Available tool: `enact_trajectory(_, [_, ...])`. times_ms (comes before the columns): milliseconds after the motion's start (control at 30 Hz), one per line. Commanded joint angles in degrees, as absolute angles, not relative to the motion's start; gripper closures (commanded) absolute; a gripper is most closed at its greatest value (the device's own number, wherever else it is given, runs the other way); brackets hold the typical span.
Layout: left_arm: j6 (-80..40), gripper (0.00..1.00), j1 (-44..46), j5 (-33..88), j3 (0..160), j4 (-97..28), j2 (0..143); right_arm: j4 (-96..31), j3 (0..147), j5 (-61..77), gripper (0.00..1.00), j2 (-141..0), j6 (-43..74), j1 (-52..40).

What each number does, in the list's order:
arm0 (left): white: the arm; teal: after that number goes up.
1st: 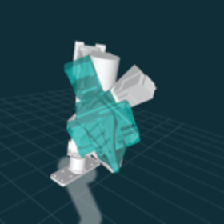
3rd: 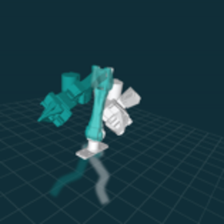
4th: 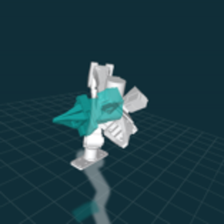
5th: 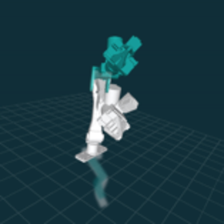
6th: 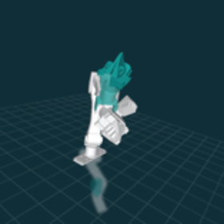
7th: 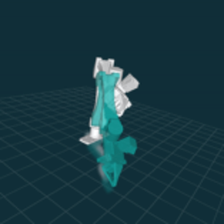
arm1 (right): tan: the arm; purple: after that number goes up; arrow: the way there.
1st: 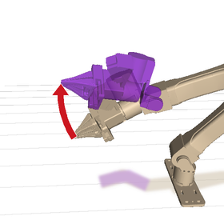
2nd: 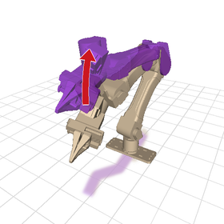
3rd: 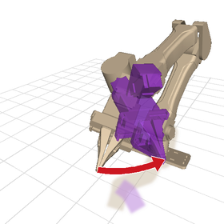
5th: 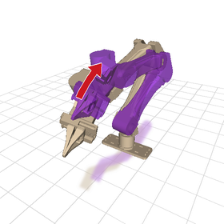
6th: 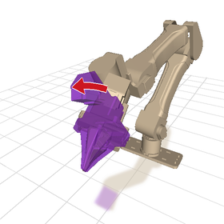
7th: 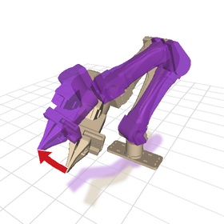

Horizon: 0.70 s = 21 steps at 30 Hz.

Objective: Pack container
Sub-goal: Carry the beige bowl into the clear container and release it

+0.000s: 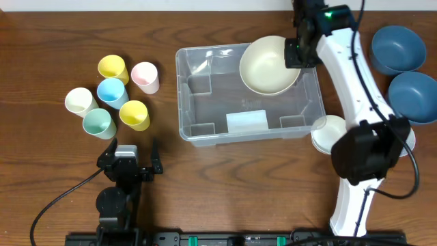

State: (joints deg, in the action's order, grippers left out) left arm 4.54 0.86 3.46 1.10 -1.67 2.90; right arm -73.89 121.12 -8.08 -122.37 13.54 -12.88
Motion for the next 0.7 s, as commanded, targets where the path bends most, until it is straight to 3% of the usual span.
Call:
enact_trajectory(0, [4.69,0.02,0.91,3.53,0.27,-3.84,2.92,-73.97,121.78,-11.07,0.99,-123.61,15.29,-13.47])
enact_trajectory(667, [4.69,0.02,0.91,3.53,0.27,-3.84,2.92,-72.84,121.05,-12.25,0.98,-124.81,15.38,-13.56])
